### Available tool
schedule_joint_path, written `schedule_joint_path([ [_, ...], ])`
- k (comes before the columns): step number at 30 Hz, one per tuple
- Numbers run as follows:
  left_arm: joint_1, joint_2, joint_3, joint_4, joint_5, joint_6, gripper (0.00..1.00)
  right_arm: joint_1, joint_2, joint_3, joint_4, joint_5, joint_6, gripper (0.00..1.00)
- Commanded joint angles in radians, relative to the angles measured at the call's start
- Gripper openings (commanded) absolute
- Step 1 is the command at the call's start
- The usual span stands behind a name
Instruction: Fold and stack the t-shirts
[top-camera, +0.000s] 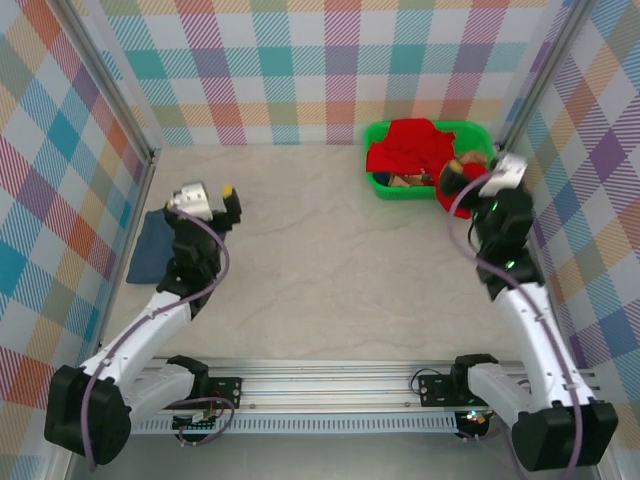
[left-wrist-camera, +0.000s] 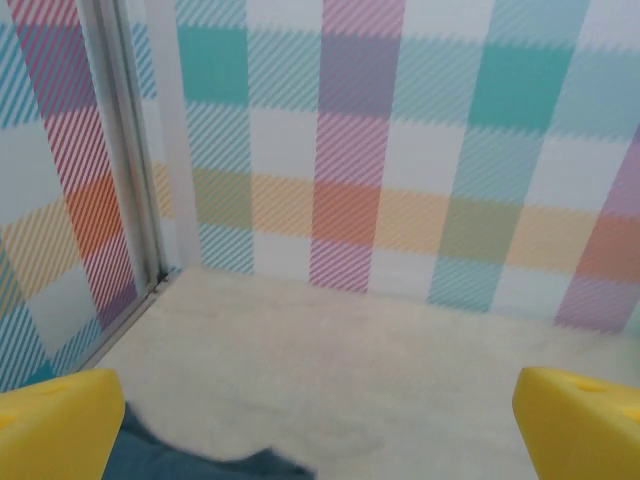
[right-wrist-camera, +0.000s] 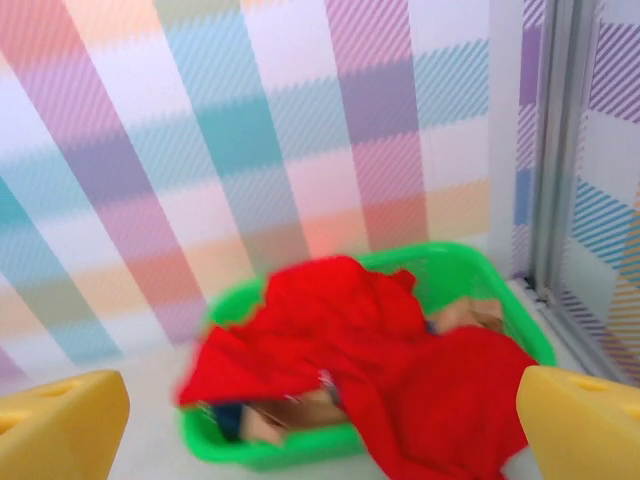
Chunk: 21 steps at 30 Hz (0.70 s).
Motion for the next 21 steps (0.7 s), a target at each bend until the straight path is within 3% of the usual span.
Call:
schedule_joint_path([
  [1,-0.004,0.054,0.326,-0.536,-0.168,-0.382,1.0,-0.06,0.091,0.185,-0.442,-0.181,0.367,1.0],
  [2,0.011,0.111,0.481,-0.855,-0.22,-0.632,1.0,-0.091,0.135,0.182,-0.37,-0.334,0.375,1.0],
  [3,0.041,0.177,0.587,-1.036,-0.221,-0.82,1.0,-0.083,0.192,0.229,-0.409,-0.319,0.391,1.0],
  [4,0.091,0.226,0.641,-1.08,-0.092,-0.84,1.0,-0.064,0.245,0.29,-0.495,-0.246,0.399,1.0],
  [6,0.125,0.326,0.735,-1.074,0.17,-0.796,1.0,-0.045,0.375,0.437,-0.701,-0.093,0.409,0.95],
  [9,0.052,0.449,0.816,-1.068,0.358,-0.748,1.0,-0.054,0.56,0.624,-0.849,-0.077,0.293,0.95],
  [12,-0.042,0.52,0.833,-1.064,0.446,-0.705,1.0,-0.086,0.705,0.75,-0.894,-0.123,0.219,0.91],
  [17,-0.128,0.503,0.749,-0.938,0.531,-0.697,0.98,-0.104,0.877,0.875,-0.864,-0.182,0.099,0.88],
  [21,-0.139,0.508,0.736,-0.933,0.576,-0.696,0.95,-0.103,1.047,1.02,-0.947,-0.211,0.058,0.68],
])
